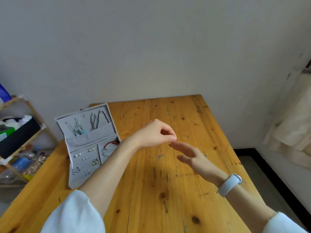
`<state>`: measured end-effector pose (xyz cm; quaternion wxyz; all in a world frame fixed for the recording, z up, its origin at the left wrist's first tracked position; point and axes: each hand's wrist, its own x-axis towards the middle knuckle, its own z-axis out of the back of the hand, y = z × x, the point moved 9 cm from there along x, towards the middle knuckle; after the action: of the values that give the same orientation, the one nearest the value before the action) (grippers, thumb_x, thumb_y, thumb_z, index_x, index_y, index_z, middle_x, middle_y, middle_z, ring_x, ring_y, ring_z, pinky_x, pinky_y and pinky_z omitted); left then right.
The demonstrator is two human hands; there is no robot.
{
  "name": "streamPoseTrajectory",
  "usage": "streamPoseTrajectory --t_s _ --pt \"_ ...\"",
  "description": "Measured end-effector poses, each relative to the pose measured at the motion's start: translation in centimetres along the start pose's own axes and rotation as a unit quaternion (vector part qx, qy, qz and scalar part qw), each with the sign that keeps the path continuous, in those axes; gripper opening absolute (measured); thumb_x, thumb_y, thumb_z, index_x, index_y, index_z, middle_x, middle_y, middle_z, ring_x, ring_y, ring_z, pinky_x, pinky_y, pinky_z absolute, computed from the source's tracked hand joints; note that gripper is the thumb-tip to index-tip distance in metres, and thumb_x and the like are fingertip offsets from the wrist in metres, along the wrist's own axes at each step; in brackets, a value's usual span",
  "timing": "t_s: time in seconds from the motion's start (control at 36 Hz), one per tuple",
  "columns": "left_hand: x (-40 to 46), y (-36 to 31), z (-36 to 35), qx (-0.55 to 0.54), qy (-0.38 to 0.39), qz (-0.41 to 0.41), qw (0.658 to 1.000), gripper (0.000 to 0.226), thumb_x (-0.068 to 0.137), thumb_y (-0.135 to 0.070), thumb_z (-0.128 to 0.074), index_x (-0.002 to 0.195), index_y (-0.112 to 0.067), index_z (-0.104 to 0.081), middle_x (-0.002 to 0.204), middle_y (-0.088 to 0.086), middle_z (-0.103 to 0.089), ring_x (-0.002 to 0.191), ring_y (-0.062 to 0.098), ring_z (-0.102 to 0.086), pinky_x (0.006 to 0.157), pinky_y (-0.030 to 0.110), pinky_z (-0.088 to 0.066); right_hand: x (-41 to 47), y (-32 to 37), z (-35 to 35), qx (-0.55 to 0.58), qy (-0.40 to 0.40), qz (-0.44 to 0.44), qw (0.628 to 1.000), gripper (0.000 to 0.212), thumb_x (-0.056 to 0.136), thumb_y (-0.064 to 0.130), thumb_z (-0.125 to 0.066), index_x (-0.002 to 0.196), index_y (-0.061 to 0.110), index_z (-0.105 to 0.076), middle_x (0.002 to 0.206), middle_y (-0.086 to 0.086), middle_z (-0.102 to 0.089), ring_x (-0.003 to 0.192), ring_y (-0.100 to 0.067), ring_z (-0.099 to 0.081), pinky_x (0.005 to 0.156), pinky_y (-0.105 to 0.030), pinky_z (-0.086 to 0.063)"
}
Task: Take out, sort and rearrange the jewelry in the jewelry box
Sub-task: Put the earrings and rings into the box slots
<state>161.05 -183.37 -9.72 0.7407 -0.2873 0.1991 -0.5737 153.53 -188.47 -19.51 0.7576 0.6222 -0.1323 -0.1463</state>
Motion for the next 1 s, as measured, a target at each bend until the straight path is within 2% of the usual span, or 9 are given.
streamPoseTrajectory --t_s 0.11,0.22,0.31,0.42,0.53,0.72,0.86,0.94,1.0 --pt "1.5 -1.9 1.9 0.019 -0.016 -0.028 0.999 0.007 0.083 -0.022 -0.066 0.087 -0.023 -0.071 0.082 -0.01 -0.068 0.076 0.0 -0.061 0.074 0.021 -0.051 1.6 2.3 -1.0 0.008 0.049 0.028 0.998 0.053 0.091 0.003 -0.049 0.138 0.024 -0.034 0.135 0.012 -0.047 0.126 0.004 -0.038 0.093 -0.007 -0.038" --pt "2.4 -2.4 3.7 -0.041 -0.045 -0.04 0.997 0.007 0.082 -0.017 -0.067 0.088 -0.02 -0.07 0.083 -0.007 -0.066 0.074 -0.001 -0.058 0.07 0.015 -0.049 2.0 2.5 -1.4 0.051 0.05 0.025 0.997 0.026 0.094 0.008 -0.048 0.118 0.017 -0.052 0.096 0.0 -0.066 0.098 -0.007 -0.061 0.084 -0.017 -0.044" --pt "2.7 -1.1 4.7 -0.135 -0.076 -0.014 0.988 0.011 0.084 -0.014 -0.065 0.09 -0.022 -0.067 0.091 -0.003 -0.067 0.081 0.007 -0.061 0.077 0.023 -0.052 1.3 1.4 -1.4 0.105 0.052 0.012 0.993 0.016 0.095 0.008 -0.045 0.1 0.01 -0.059 0.074 -0.002 -0.06 0.079 -0.019 -0.062 0.074 -0.021 -0.048" --pt "2.9 2.4 4.3 -0.322 -0.107 0.051 0.939 0.014 0.084 -0.005 -0.061 0.096 -0.011 -0.066 0.081 -0.001 -0.062 0.07 0.01 -0.058 0.081 0.033 -0.052 0.0 -0.9 -1.1 0.176 0.055 -0.02 0.983 0.019 0.096 0.008 -0.042 0.098 0.006 -0.061 0.067 0.0 -0.052 0.069 -0.017 -0.055 0.077 -0.03 -0.049" --pt "3.3 6.1 2.3 -0.358 -0.142 0.118 0.915 0.012 0.084 -0.002 -0.061 0.093 -0.008 -0.066 0.08 0.003 -0.062 0.072 0.013 -0.059 0.079 0.032 -0.053 -0.9 -3.8 0.3 0.209 0.015 -0.075 0.975 0.021 0.095 0.008 -0.044 0.101 0.003 -0.063 0.065 -0.002 -0.051 0.061 -0.016 -0.051 0.065 -0.028 -0.049" --pt "7.2 9.7 -1.7 -0.27 -0.15 0.176 0.934 0.012 0.084 -0.003 -0.064 0.085 -0.015 -0.067 0.086 0.001 -0.066 0.078 0.011 -0.06 0.069 0.022 -0.051 -1.2 -7.7 8.0 0.047 -0.112 -0.141 0.983 0.02 0.093 0.01 -0.049 0.096 0.006 -0.068 0.07 -0.003 -0.057 0.06 -0.012 -0.05 0.06 -0.023 -0.046" --pt "13.3 11.8 -4.1 -0.241 -0.168 0.2 0.935 0.011 0.083 -0.002 -0.063 0.083 -0.012 -0.067 0.076 0.003 -0.064 0.065 0.01 -0.057 0.061 0.02 -0.049 0.9 -8.3 15.5 -0.142 -0.251 -0.119 0.95 0.017 0.092 0.017 -0.053 0.098 0.012 -0.068 0.068 0.003 -0.058 0.059 -0.008 -0.051 0.049 -0.011 -0.04" --pt "17.6 13.5 -5.8 -0.263 -0.2 0.224 0.917 0.009 0.083 0.0 -0.062 0.088 -0.006 -0.068 0.072 0.005 -0.064 0.063 0.012 -0.059 0.062 0.021 -0.05 3.1 -9.3 18.9 -0.221 -0.301 -0.126 0.919 0.021 0.092 0.015 -0.05 0.105 0.012 -0.067 0.088 0.0 -0.064 0.078 -0.011 -0.057 0.064 -0.011 -0.045" --pt "20.3 14.5 -6.9 -0.283 -0.216 0.235 0.904 0.01 0.083 0.0 -0.062 0.09 -0.004 -0.067 0.072 0.005 -0.064 0.062 0.012 -0.06 0.06 0.02 -0.049 4.5 -10.1 20.5 -0.268 -0.319 -0.134 0.899 0.024 0.092 0.015 -0.048 0.11 0.014 -0.064 0.102 -0.003 -0.064 0.096 -0.018 -0.059 0.082 -0.028 -0.05"
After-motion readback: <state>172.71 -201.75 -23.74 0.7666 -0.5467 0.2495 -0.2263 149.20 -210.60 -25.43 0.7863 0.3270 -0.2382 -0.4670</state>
